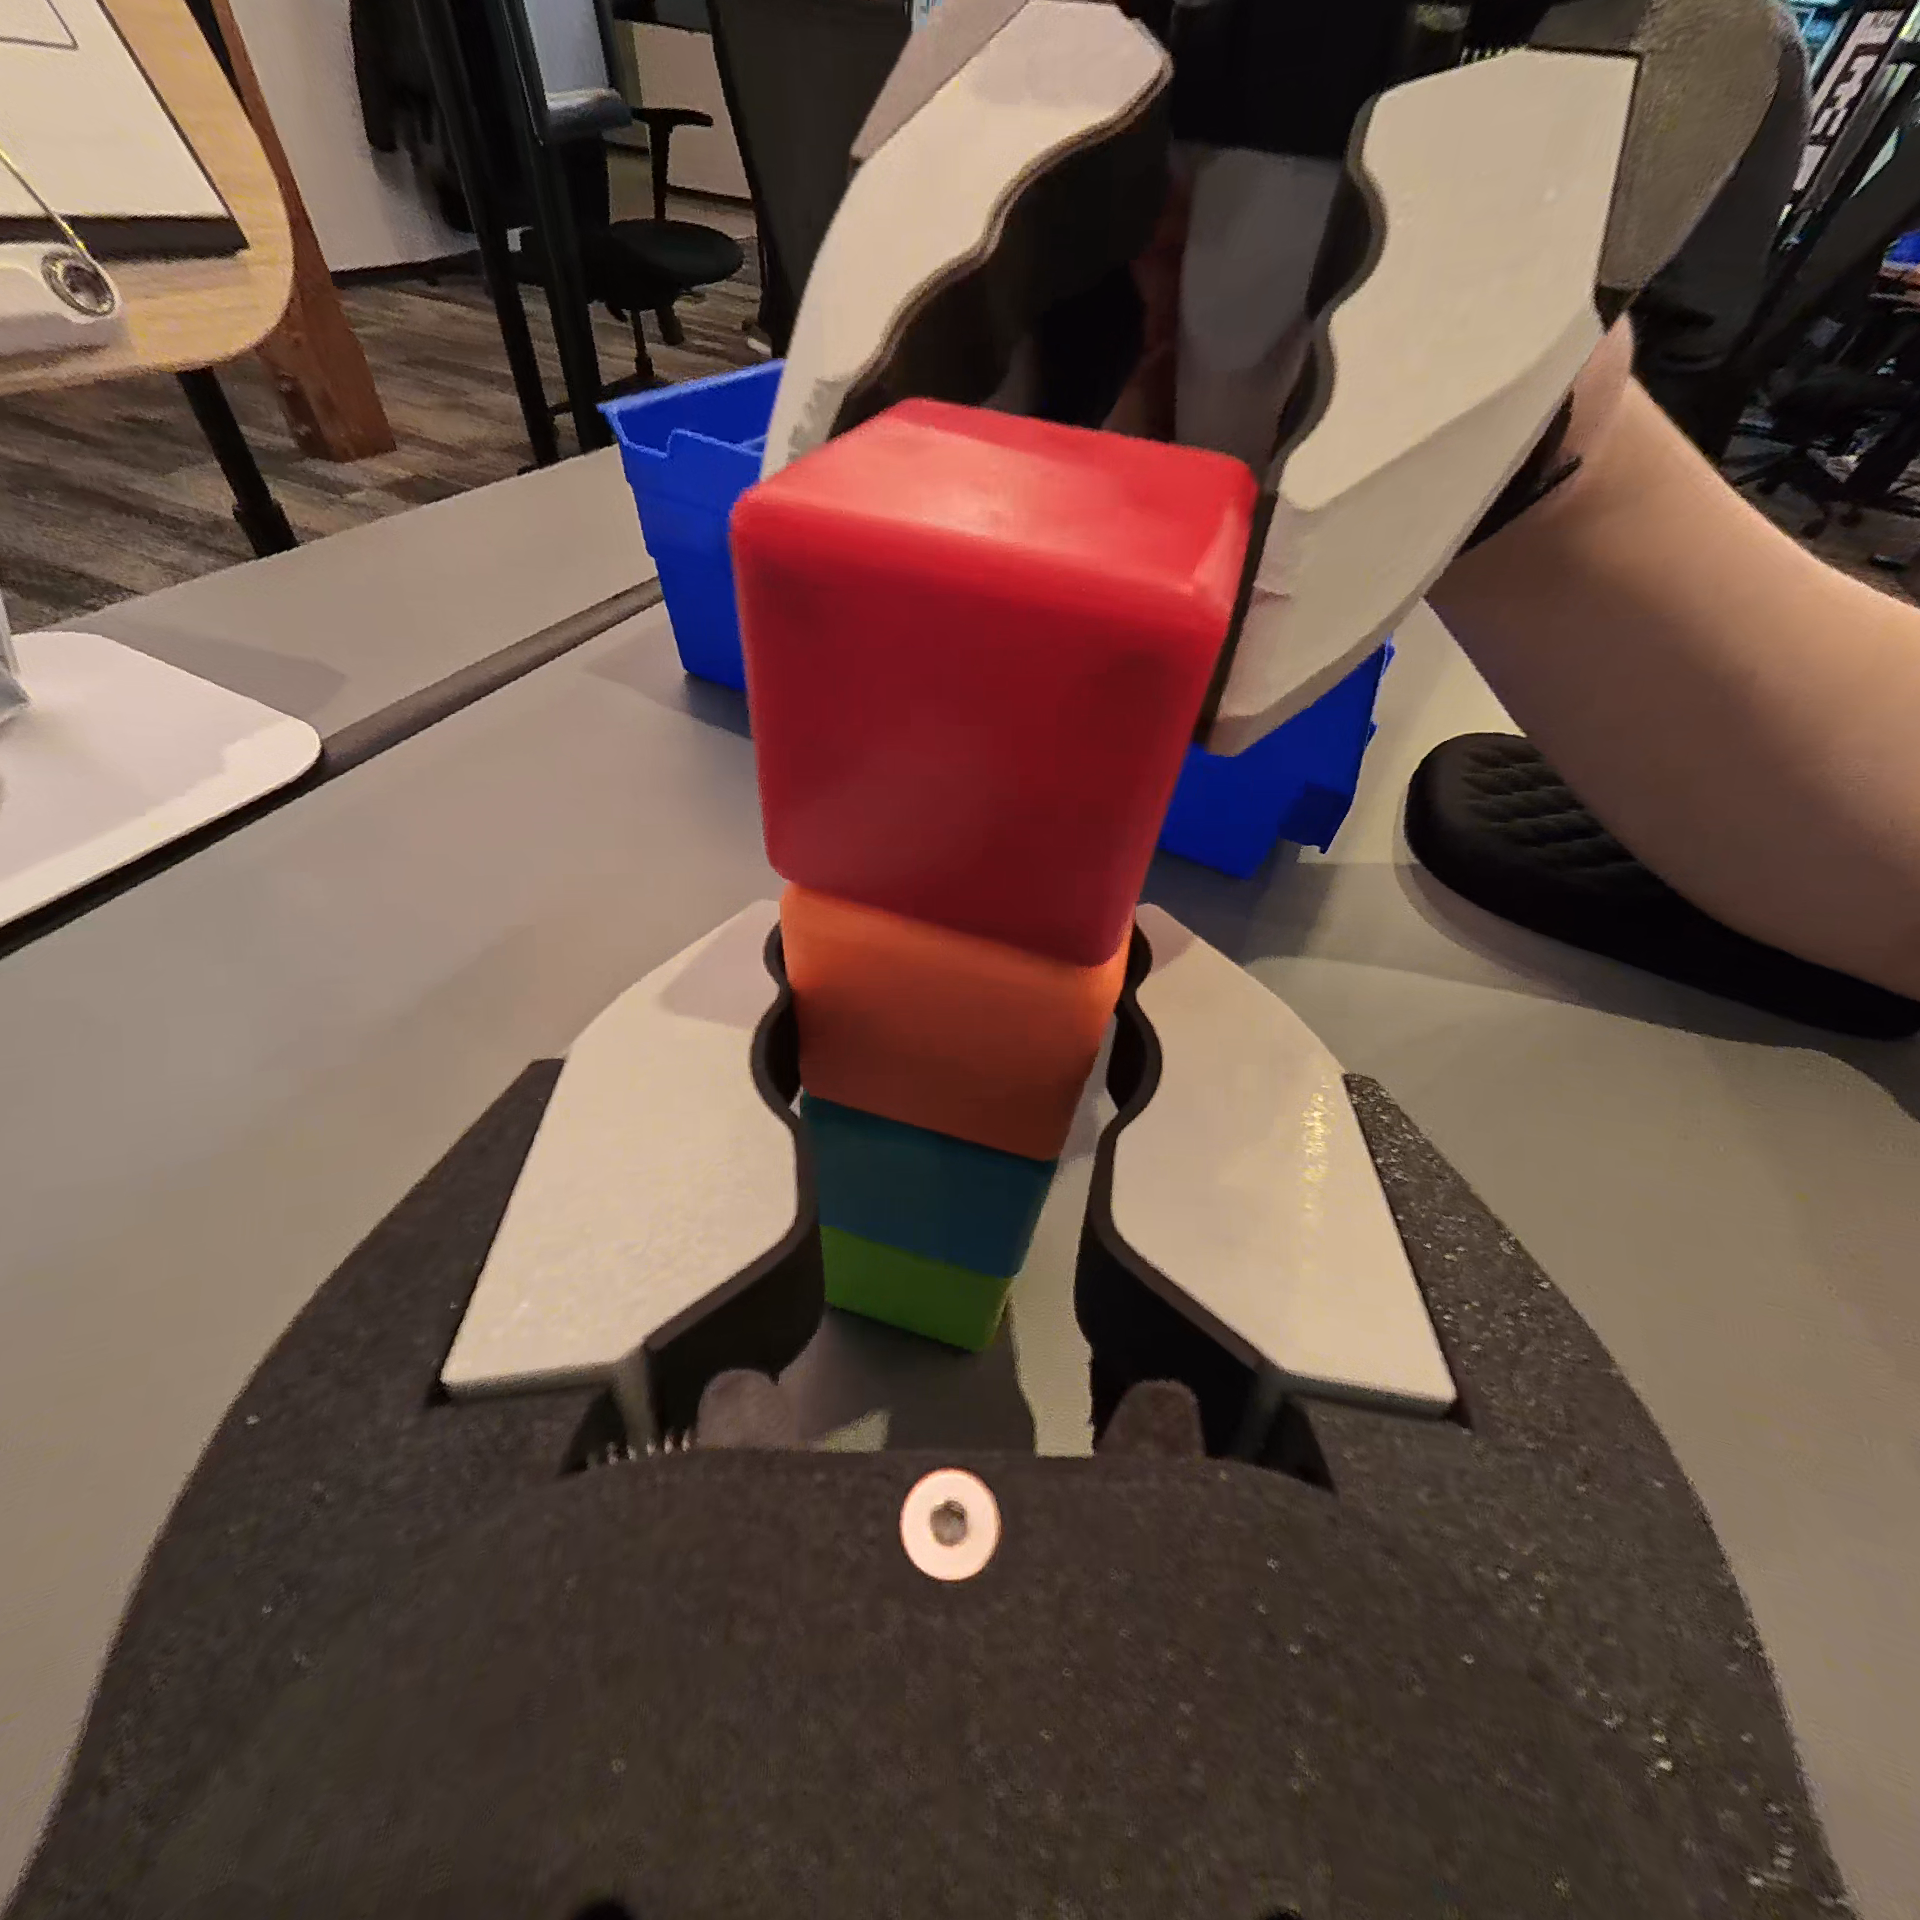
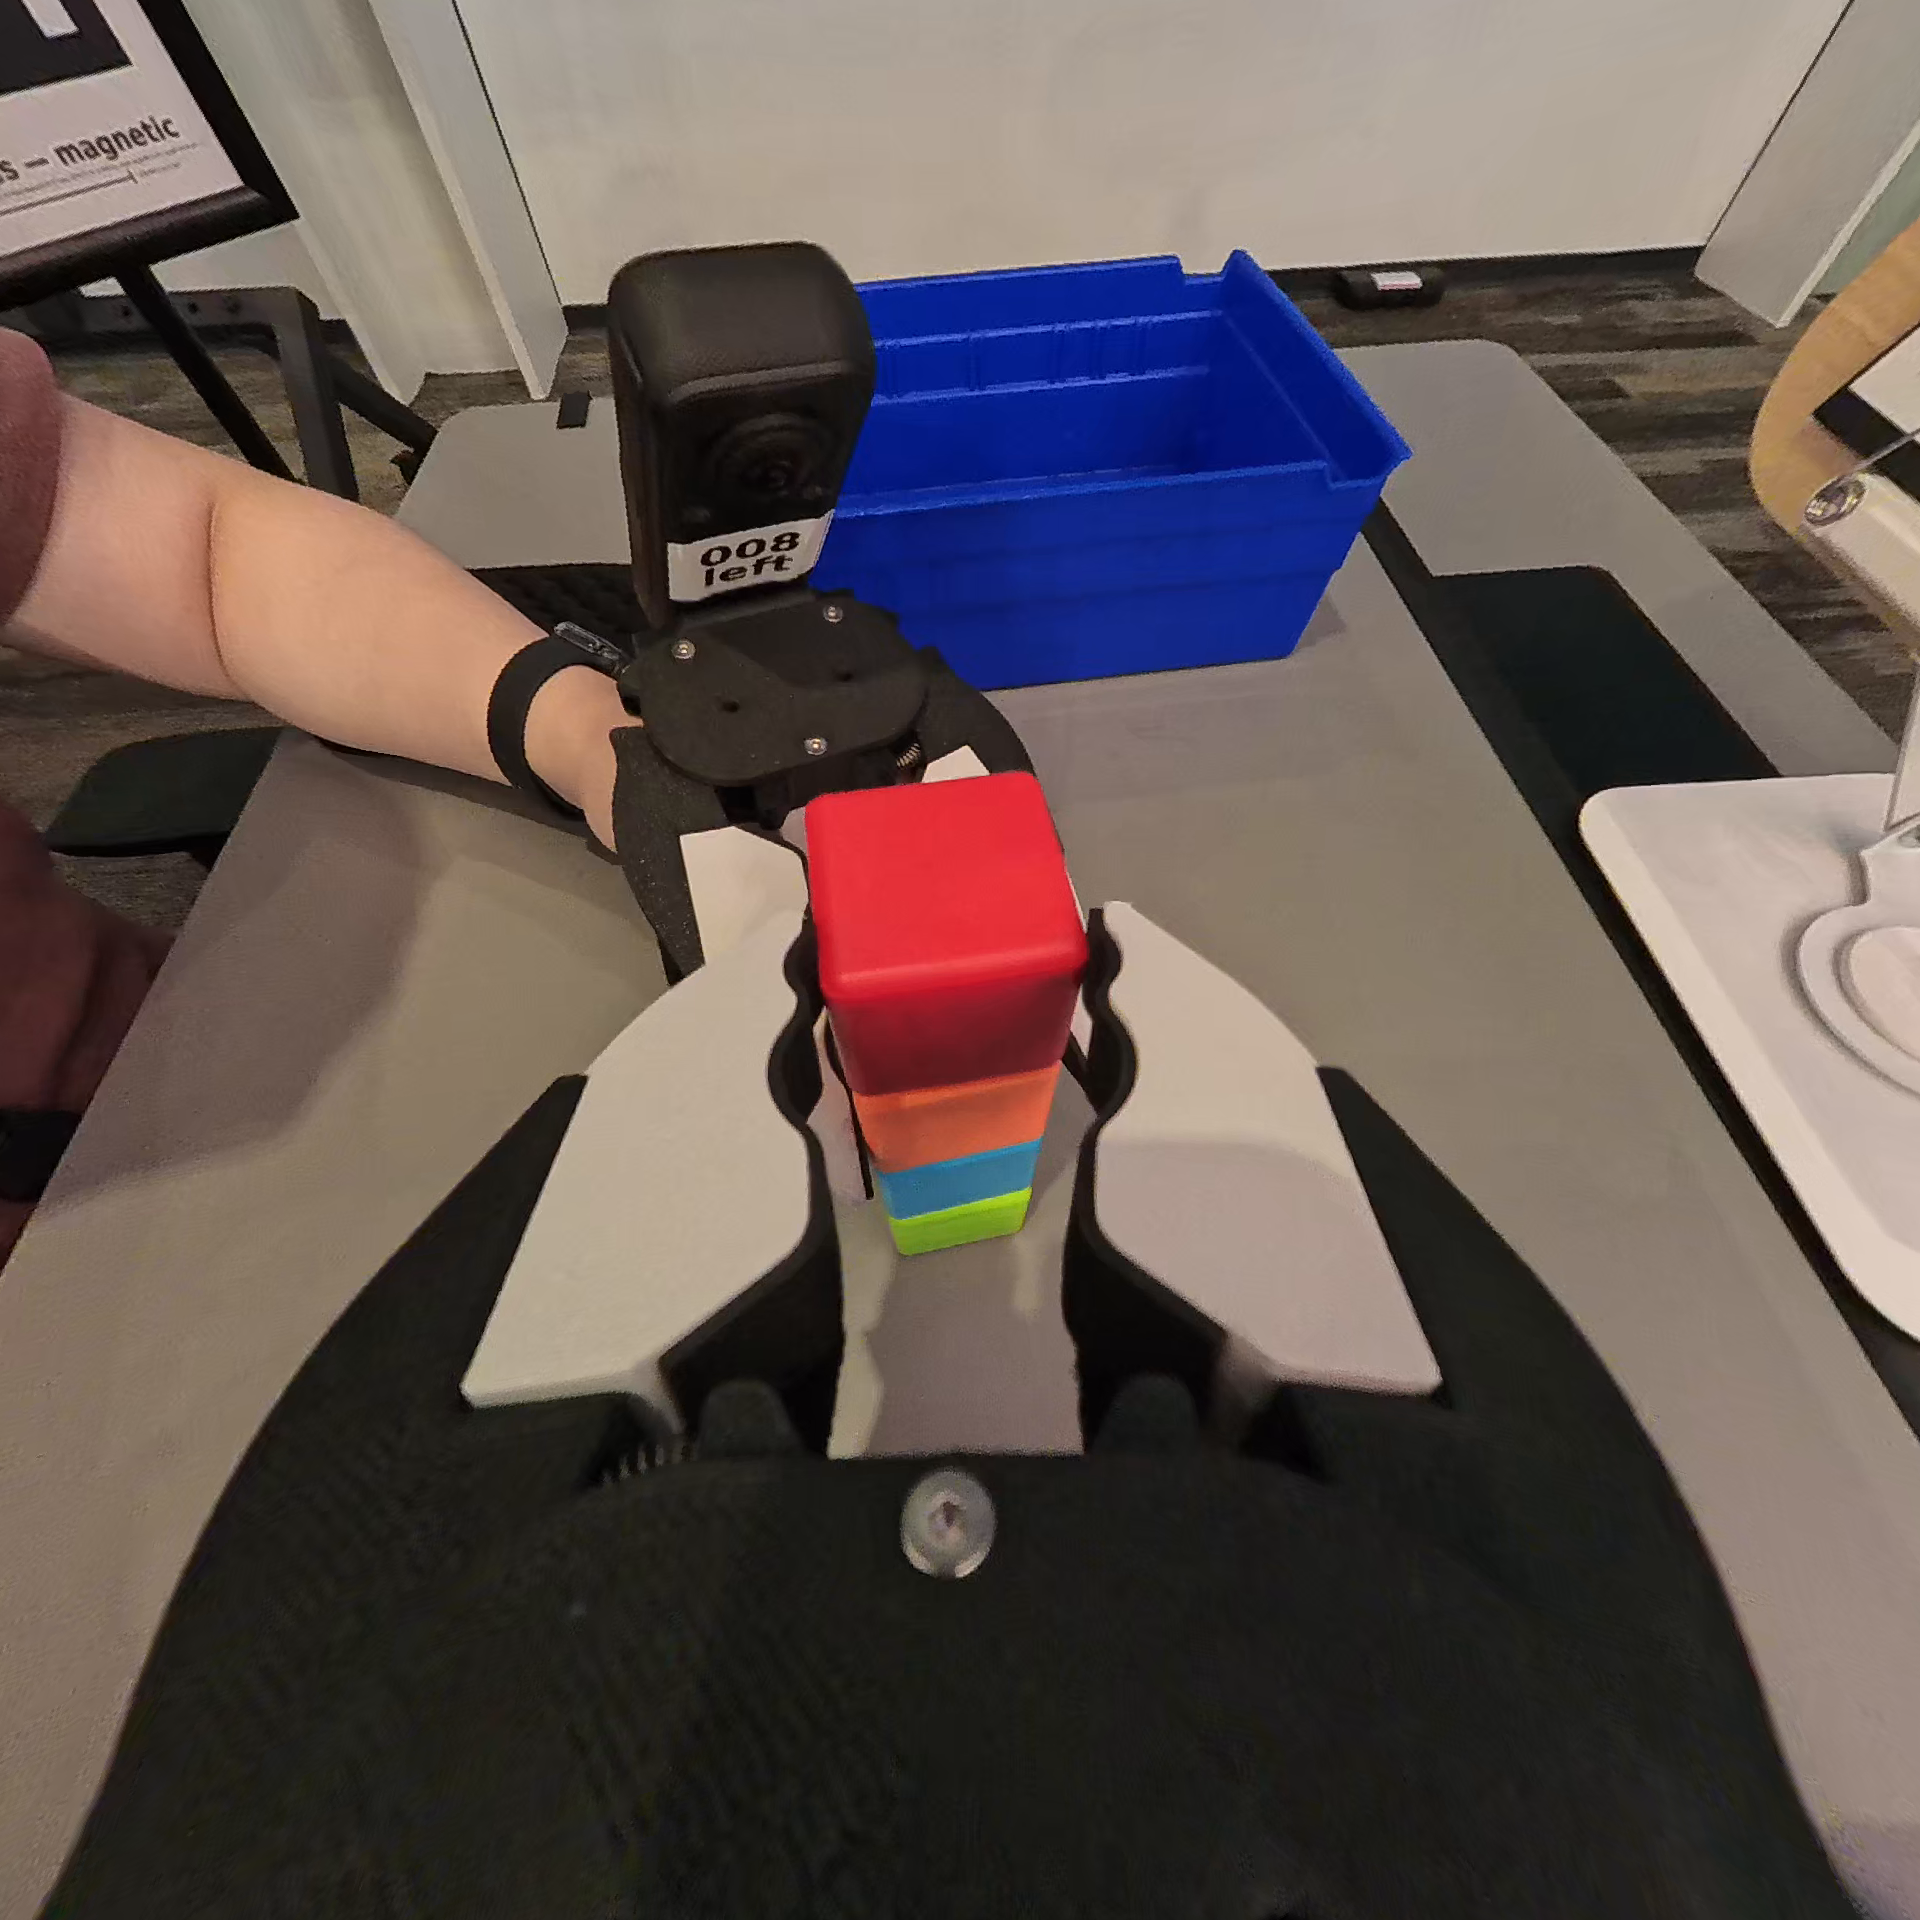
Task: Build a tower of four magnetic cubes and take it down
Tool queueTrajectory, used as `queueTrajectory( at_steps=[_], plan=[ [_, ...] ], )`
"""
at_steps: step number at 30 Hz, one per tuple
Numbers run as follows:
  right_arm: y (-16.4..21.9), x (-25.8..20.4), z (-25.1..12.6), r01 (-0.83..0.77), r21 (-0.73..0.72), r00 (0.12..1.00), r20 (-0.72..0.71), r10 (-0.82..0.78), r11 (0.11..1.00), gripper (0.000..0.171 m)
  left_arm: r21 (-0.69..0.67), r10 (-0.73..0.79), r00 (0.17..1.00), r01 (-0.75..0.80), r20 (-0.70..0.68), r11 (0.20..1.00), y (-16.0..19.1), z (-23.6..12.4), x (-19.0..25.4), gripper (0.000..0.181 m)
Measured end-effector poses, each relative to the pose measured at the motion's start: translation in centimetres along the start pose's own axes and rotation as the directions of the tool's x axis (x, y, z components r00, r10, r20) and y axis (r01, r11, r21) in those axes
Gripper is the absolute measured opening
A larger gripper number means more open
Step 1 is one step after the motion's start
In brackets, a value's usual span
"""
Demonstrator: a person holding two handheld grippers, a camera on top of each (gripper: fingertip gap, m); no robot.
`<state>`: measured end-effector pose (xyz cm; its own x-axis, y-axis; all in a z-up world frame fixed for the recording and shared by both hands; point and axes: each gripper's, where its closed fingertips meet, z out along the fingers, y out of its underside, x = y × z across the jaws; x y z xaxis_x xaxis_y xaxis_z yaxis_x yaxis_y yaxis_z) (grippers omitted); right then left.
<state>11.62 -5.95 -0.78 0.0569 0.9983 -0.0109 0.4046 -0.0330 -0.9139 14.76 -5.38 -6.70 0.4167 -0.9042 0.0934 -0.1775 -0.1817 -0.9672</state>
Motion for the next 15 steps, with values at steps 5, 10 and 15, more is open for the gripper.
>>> queueTrajectory(
  at_steps=[5,10,15],
  plan=[
    [-0.2,0.1,-0.1,-0.092,0.019,0.995,0.031,0.092,0.996,0.049,-0.015,0.014,1.0,-0.015,-0.016,1.0,0.1,0.0,0.1,0.057],
    [-0.3,0.3,-0.1,-0.108,0.02,0.994,0.028,0.107,0.994,0.049,-0.027,0.014,1.0,-0.014,-0.006,1.0,0.1,0.1,0.0,0.057],
    [-1.2,0.2,-0.5,-0.121,0.065,0.992,0.045,0.118,0.991,0.049,-0.034,0.011,1.0,-0.011,-0.003,0.999,0.2,0.2,-0.1,0.057]
  ],
)
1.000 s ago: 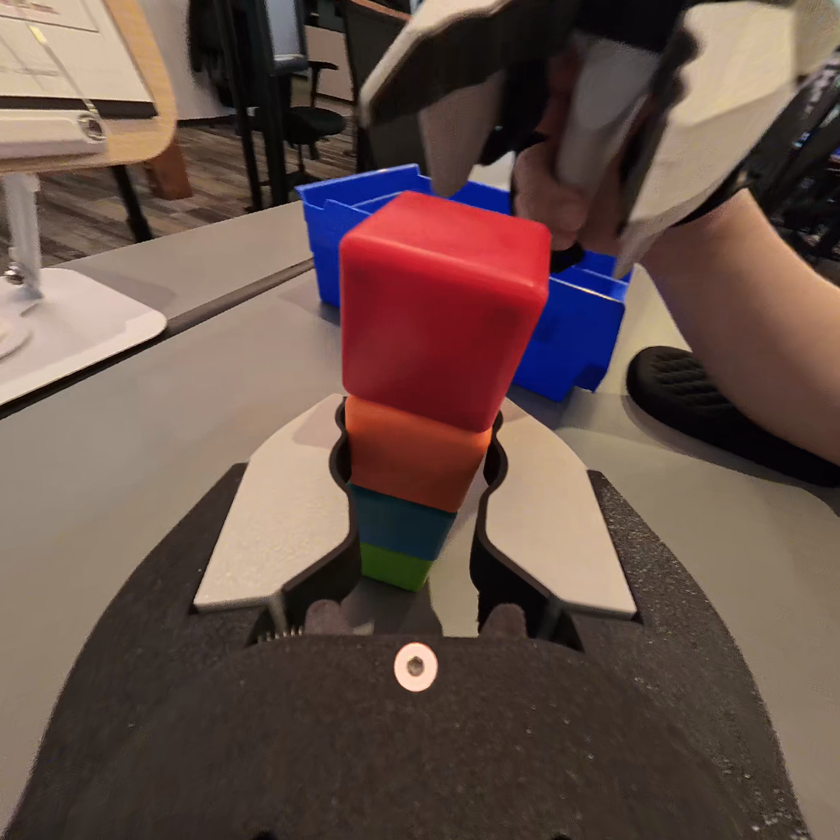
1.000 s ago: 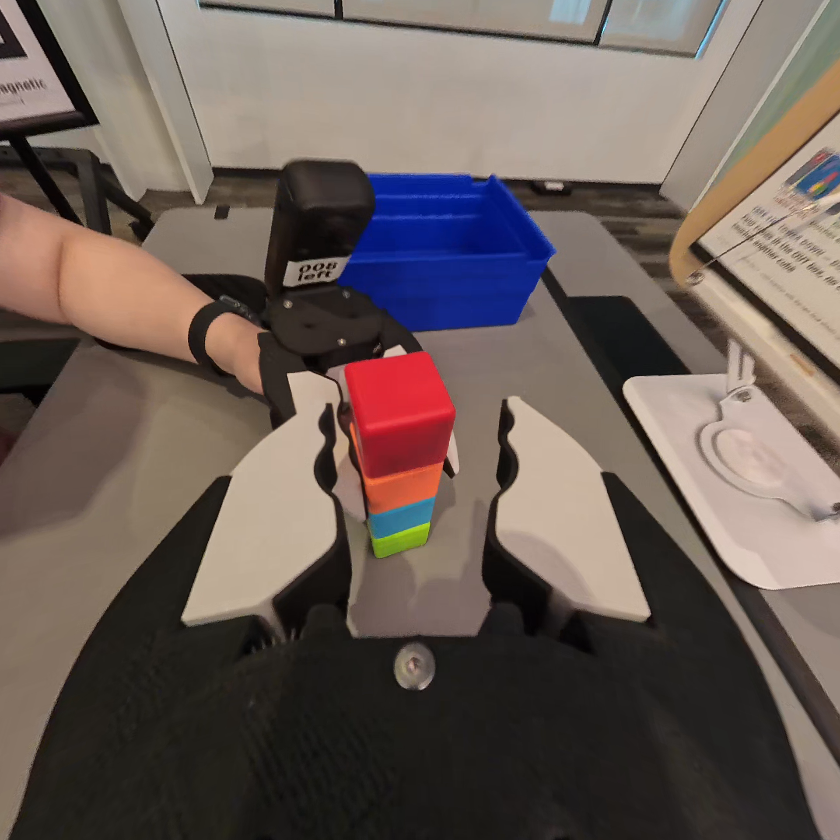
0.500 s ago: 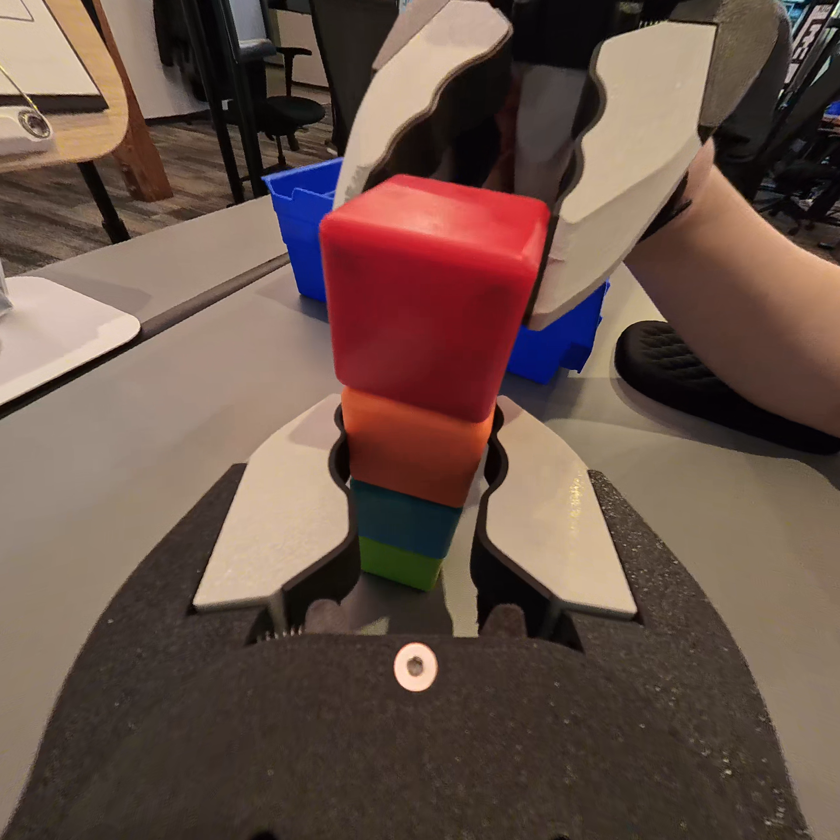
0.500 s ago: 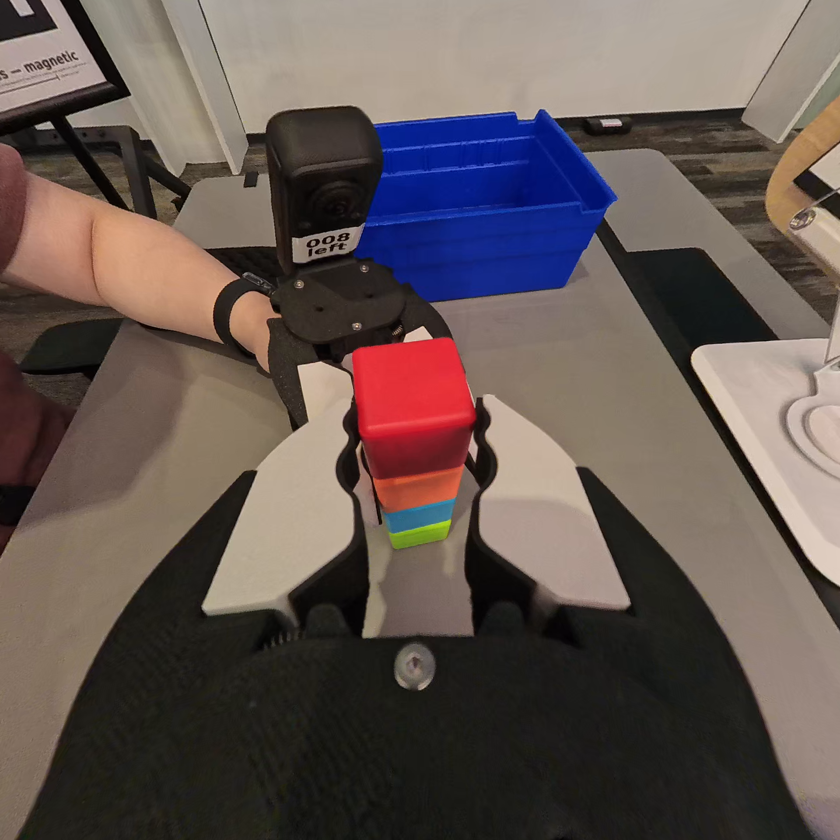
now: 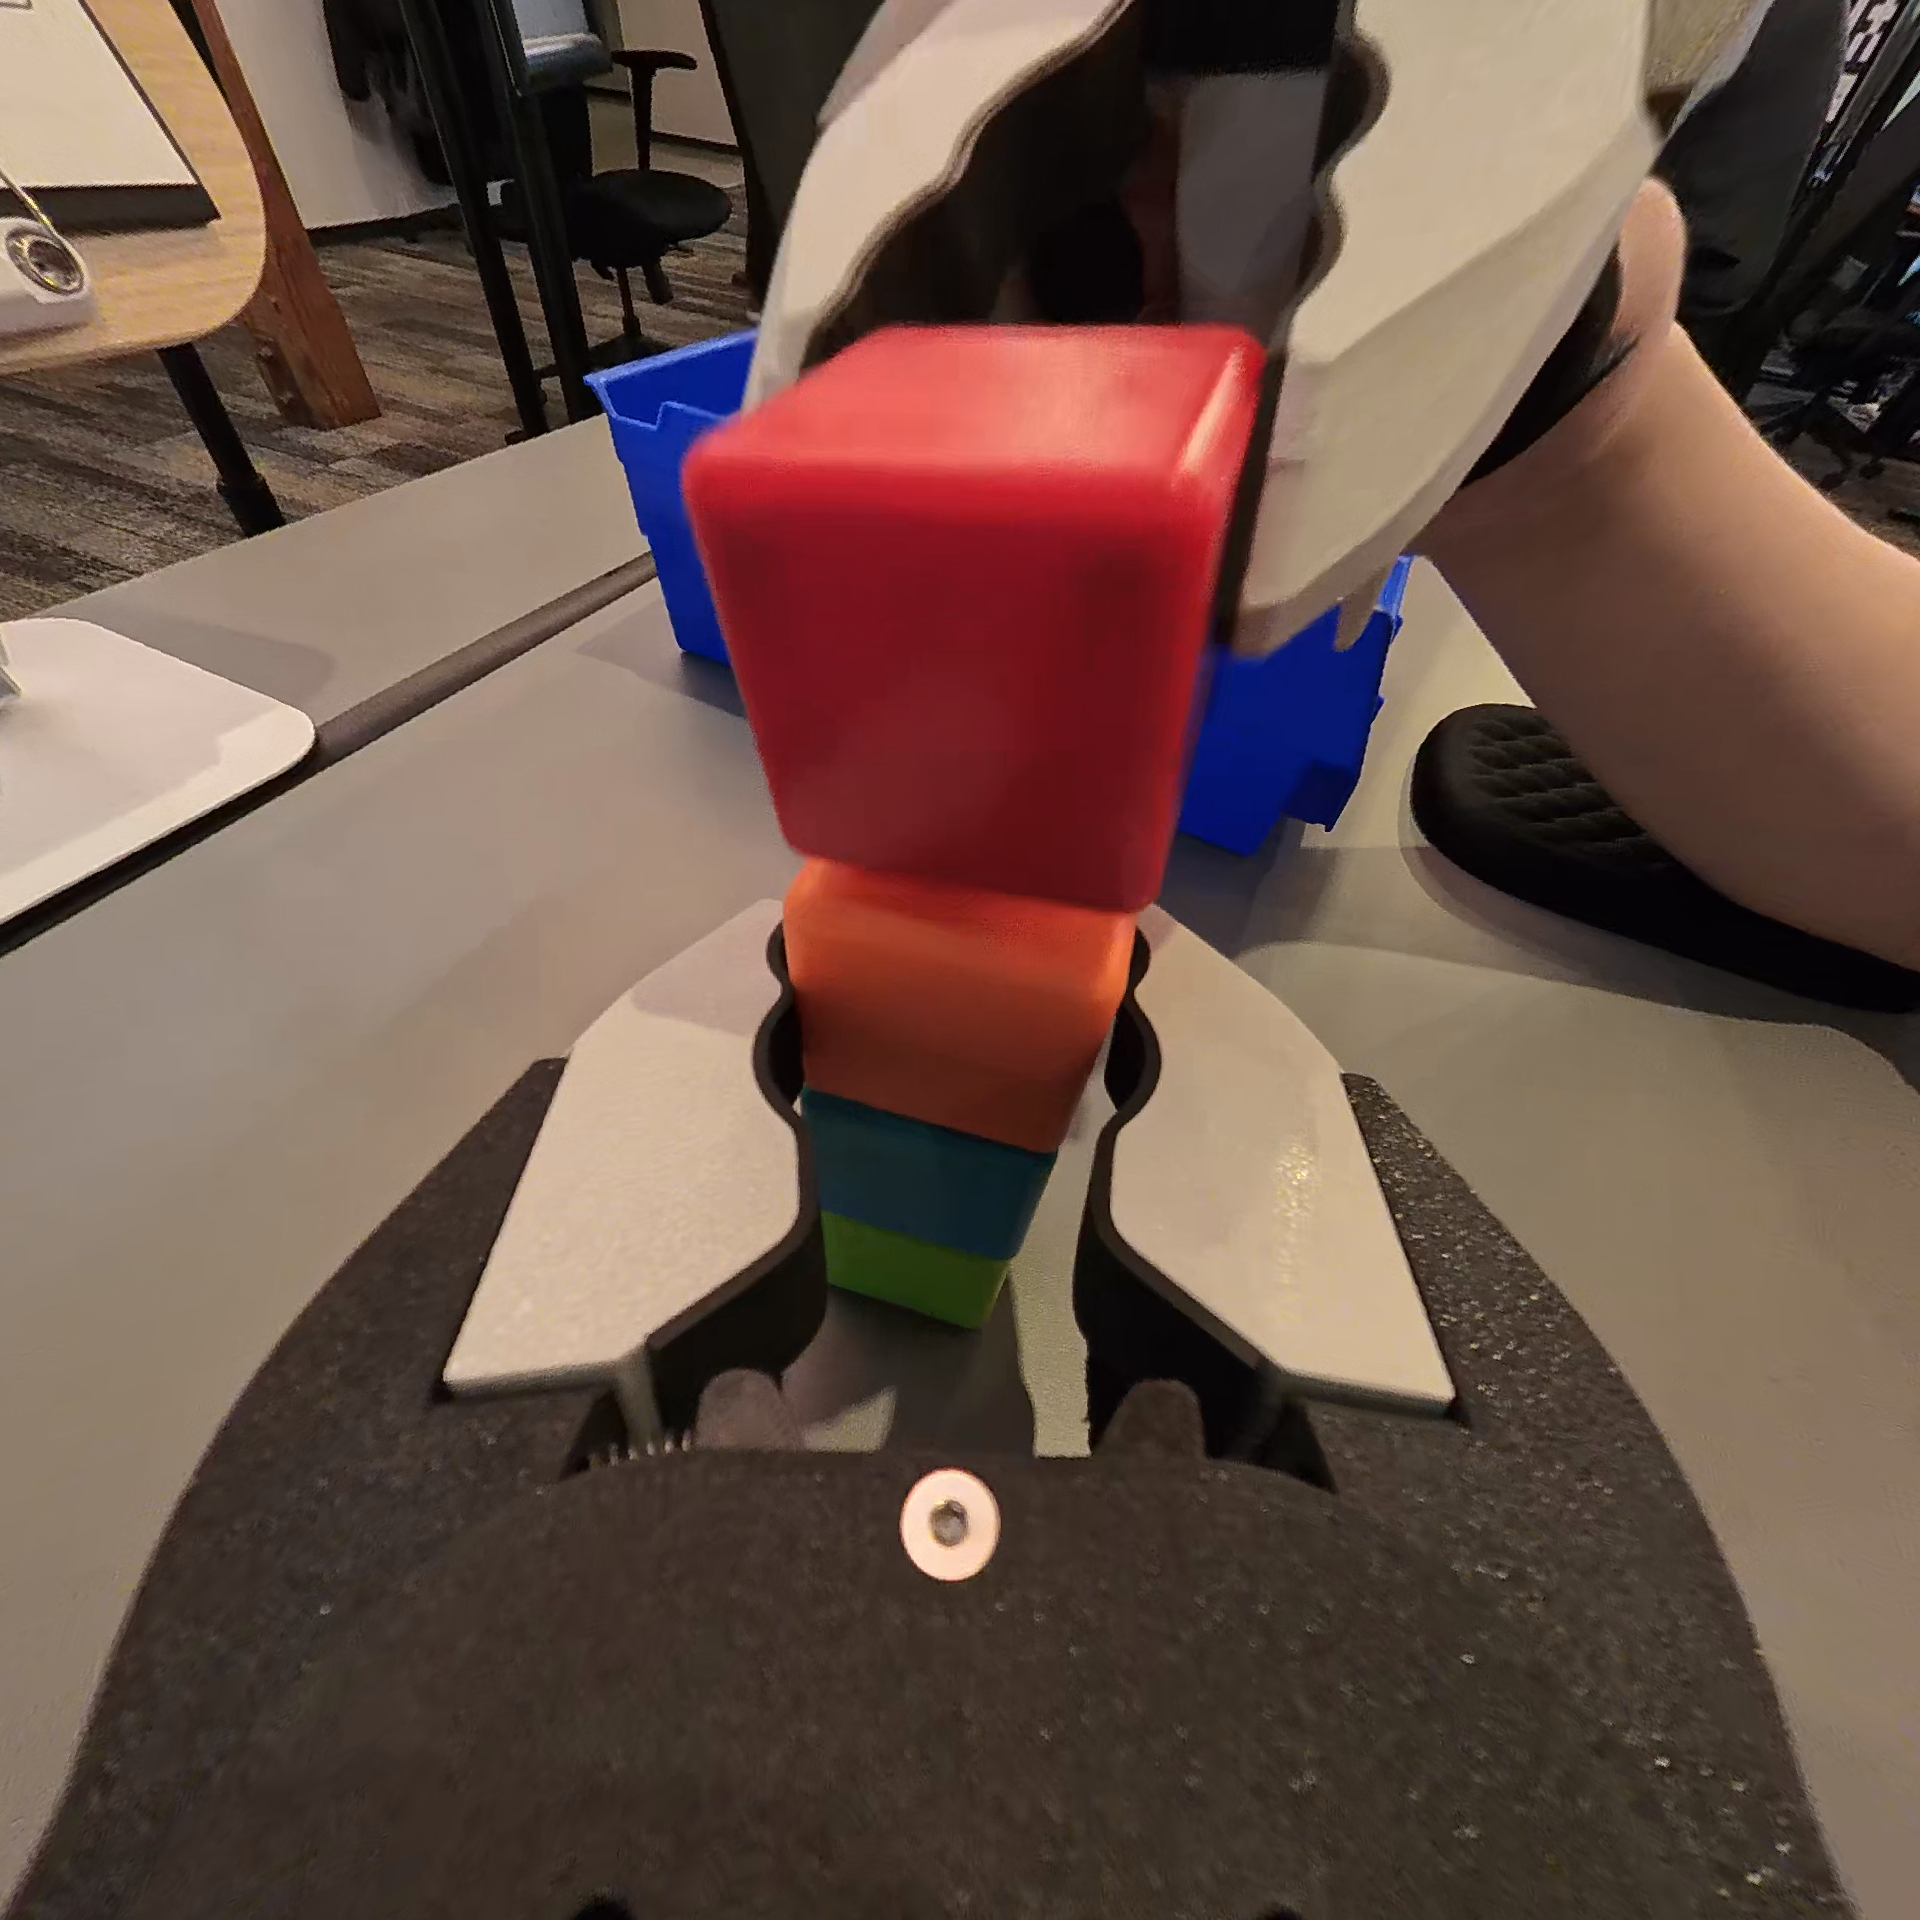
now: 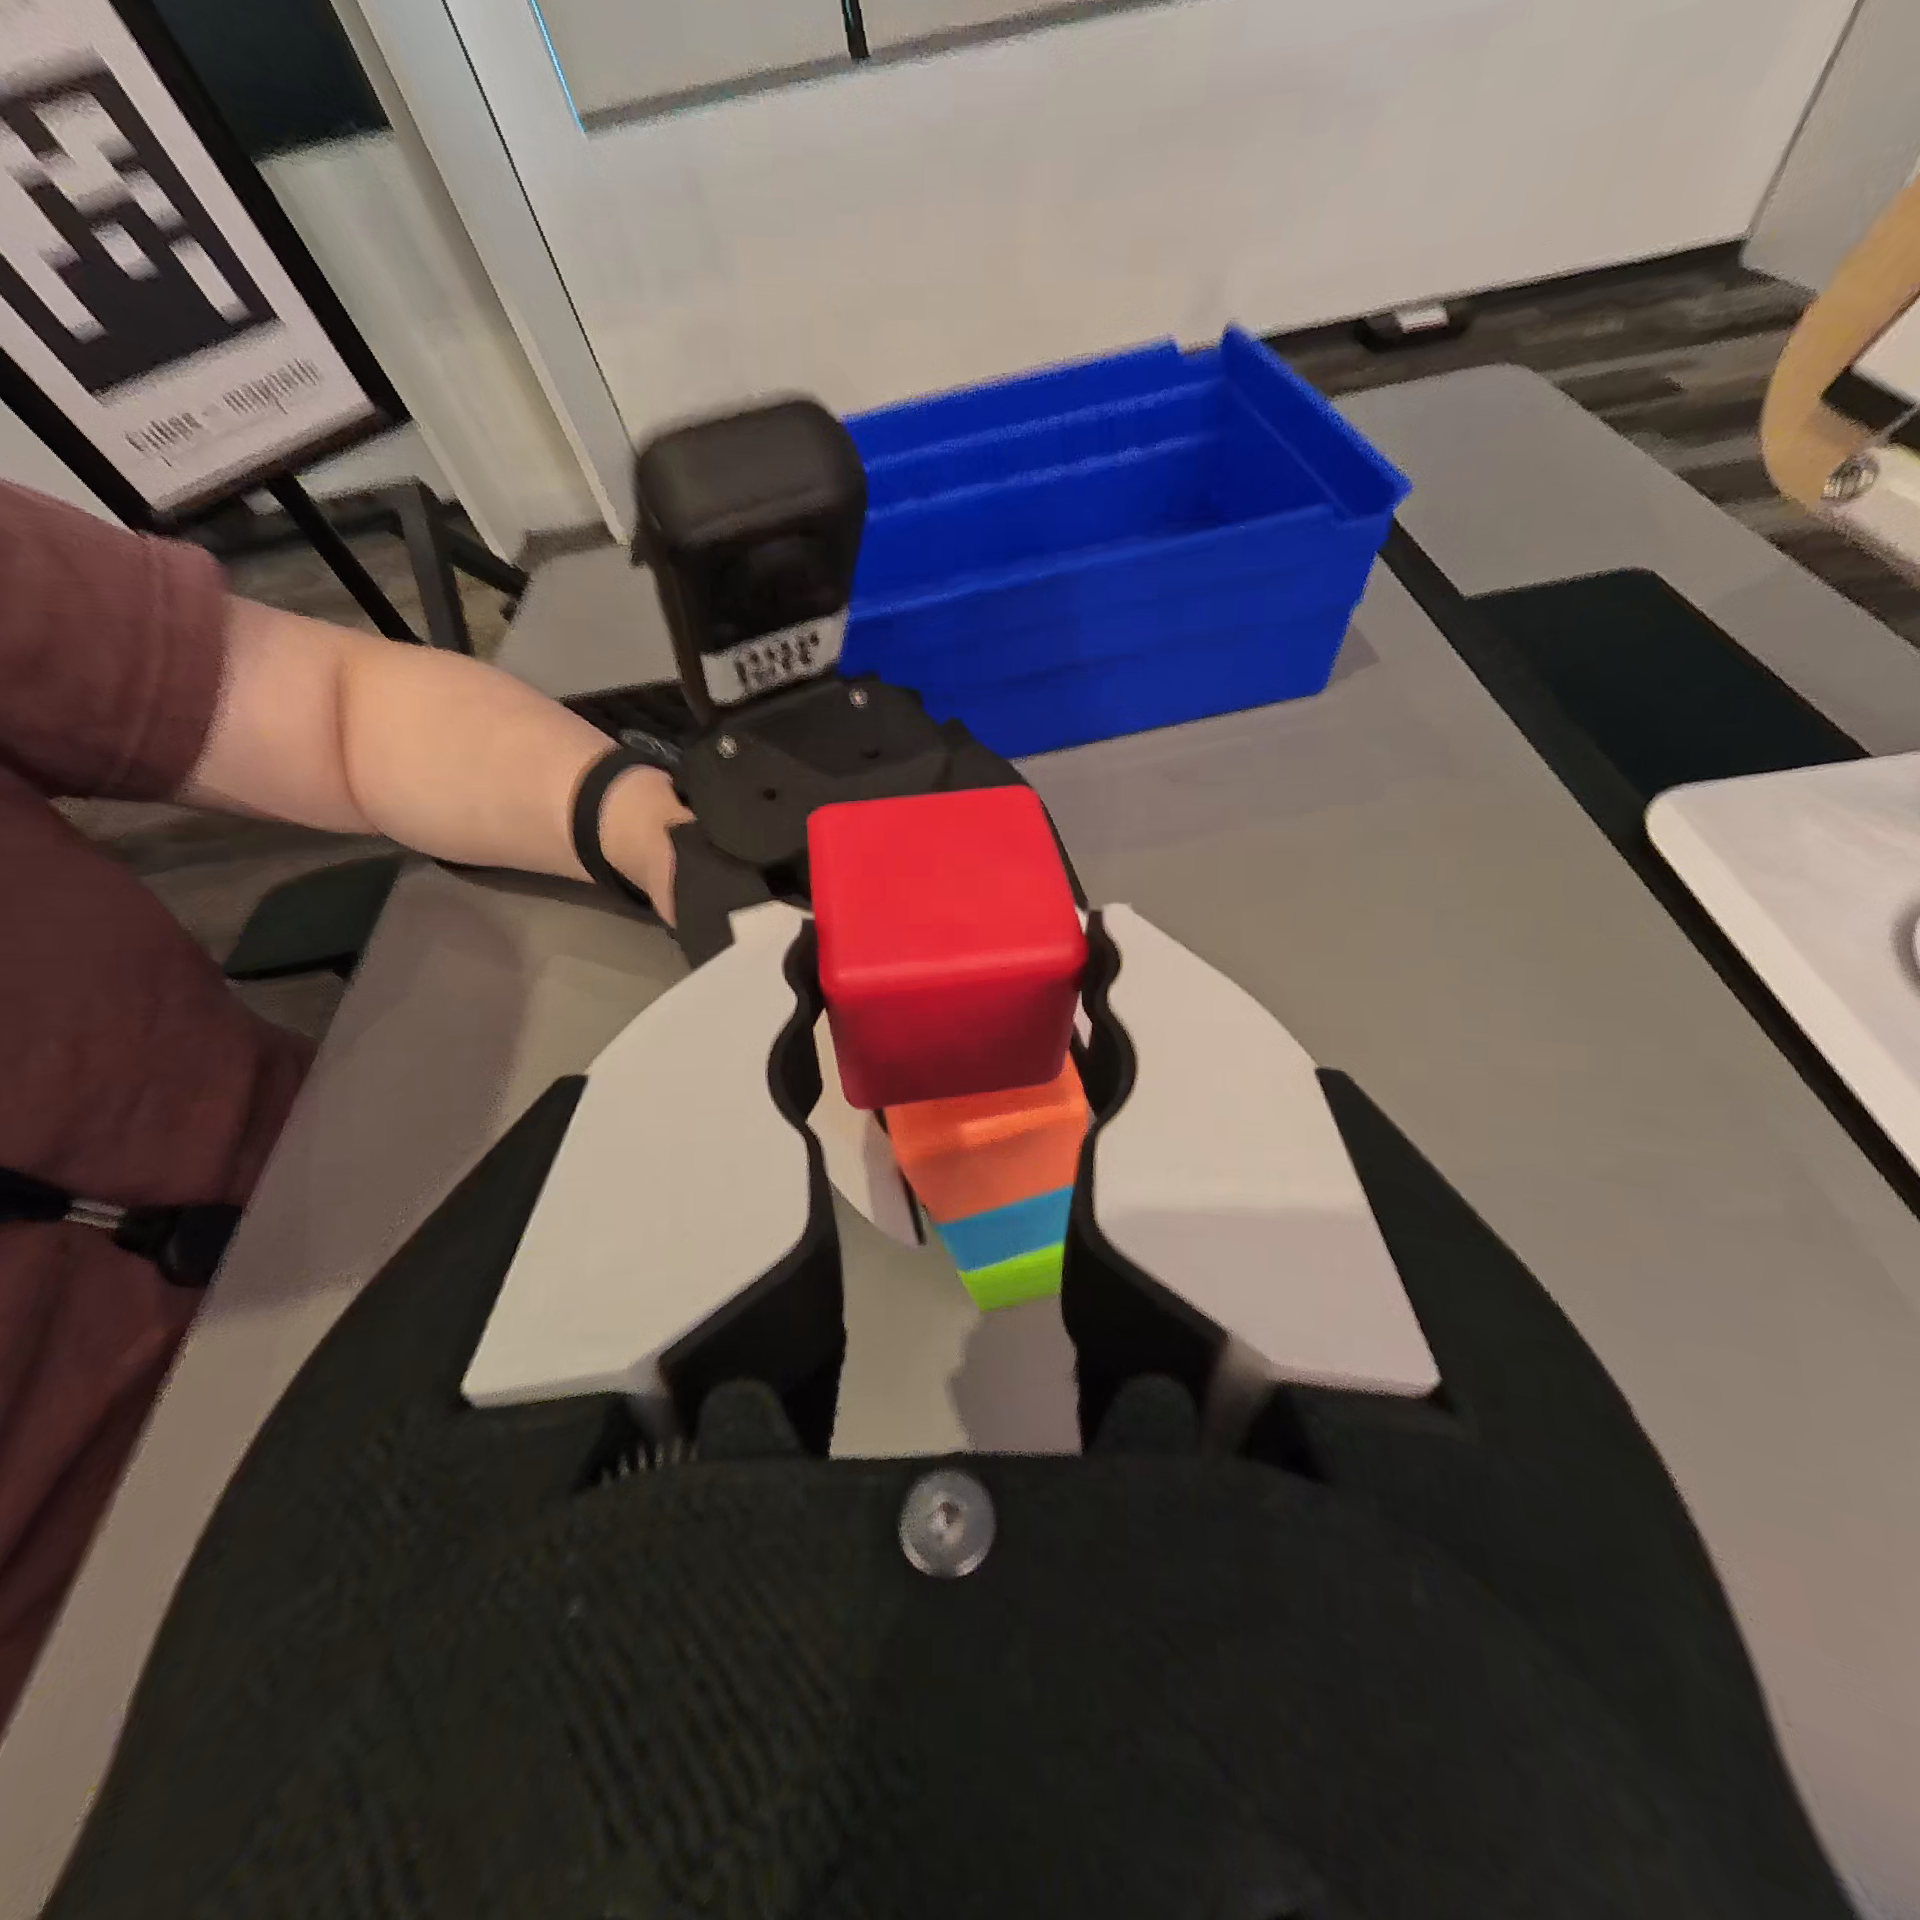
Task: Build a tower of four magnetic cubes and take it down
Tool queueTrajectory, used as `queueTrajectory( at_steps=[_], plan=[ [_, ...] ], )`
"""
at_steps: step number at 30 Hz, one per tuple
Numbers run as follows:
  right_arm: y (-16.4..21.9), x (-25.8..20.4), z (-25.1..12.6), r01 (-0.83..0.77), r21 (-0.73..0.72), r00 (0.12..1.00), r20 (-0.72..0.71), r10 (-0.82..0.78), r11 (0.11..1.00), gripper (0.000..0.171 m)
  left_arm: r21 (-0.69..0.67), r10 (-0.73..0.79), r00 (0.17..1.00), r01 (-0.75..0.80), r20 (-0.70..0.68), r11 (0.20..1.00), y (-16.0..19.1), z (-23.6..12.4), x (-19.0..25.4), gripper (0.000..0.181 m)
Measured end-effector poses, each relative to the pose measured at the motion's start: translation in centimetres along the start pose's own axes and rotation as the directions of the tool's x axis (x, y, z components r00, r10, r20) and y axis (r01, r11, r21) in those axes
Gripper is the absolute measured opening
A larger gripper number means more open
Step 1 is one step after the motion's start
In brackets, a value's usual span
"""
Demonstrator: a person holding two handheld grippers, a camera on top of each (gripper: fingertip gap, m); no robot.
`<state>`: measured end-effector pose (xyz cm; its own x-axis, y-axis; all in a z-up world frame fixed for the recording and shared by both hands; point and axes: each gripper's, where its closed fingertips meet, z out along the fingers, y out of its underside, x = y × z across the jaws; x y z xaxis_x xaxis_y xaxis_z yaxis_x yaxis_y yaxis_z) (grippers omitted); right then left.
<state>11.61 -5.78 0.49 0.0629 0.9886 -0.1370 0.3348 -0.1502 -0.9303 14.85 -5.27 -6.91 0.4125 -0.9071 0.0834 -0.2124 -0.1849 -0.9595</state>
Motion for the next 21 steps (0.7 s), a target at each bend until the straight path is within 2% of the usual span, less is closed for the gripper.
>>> queueTrajectory(
  at_steps=[2,4,6,7,8,10,12,13,15,17,21],
  plan=[
    [-1.4,-0.4,-1.0,-0.019,0.063,1.0,0.021,0.017,0.998,0.049,-0.003,-0.001,1.0,0.001,0.001,1.0,0.0,0.0,-0.1,0.057],
    [-2.4,0.5,-2.8,0.029,0.078,0.997,-0.075,-0.023,0.997,0.049,-0.002,-0.003,1.0,0.003,0.002,1.0,0.0,0.0,-0.1,0.056],
    [-3.6,2.9,-6.7,0.071,0.094,0.957,-0.286,-0.041,0.993,0.05,-0.003,-0.007,1.0,0.007,0.006,1.0,0.0,0.0,-0.1,0.056],
    [-3.9,4.9,-9.6,0.071,0.104,0.899,-0.437,-0.018,0.992,0.049,-0.005,-0.008,1.0,0.008,0.009,1.0,0.0,0.0,-0.1,0.056],
    [-3.7,7.1,-13.1,0.067,0.107,0.801,-0.599,0.011,0.992,0.049,-0.006,-0.009,1.0,0.009,0.013,1.0,0.0,0.0,-0.2,0.056],
    [-0.9,11.1,-20.2,-0.019,0.092,0.547,-0.832,0.088,0.996,0.049,-0.007,-0.011,1.0,0.011,0.02,1.0,0.0,0.1,-0.2,0.056],
    [4.7,14.2,-25.2,-0.212,0.076,0.332,-0.932,0.145,0.974,0.049,-0.014,-0.014,1.0,0.015,0.025,1.0,0.0,0.1,-0.2,0.056],
    [7.5,15.4,-26.6,-0.298,0.086,0.265,-0.949,0.169,0.951,0.049,-0.016,-0.015,1.0,0.015,0.027,1.0,0.0,0.1,-0.2,0.056],
    [12.0,17.2,-27.7,-0.413,0.118,0.187,-0.959,0.211,0.903,0.049,-0.019,-0.017,0.999,0.018,0.031,1.0,0.0,0.1,-0.2,0.056],
    [15.6,18.5,-27.7,-0.497,0.111,0.148,-0.966,0.21,0.861,0.05,-0.026,-0.017,0.999,0.018,0.032,0.999,0.1,0.1,-0.2,0.056],
    [18.8,20.0,-27.7,-0.54,0.077,0.086,-0.986,0.146,0.838,0.05,-0.035,-0.012,0.999,0.013,0.032,0.999,0.1,0.0,-0.1,0.056]
  ],
)
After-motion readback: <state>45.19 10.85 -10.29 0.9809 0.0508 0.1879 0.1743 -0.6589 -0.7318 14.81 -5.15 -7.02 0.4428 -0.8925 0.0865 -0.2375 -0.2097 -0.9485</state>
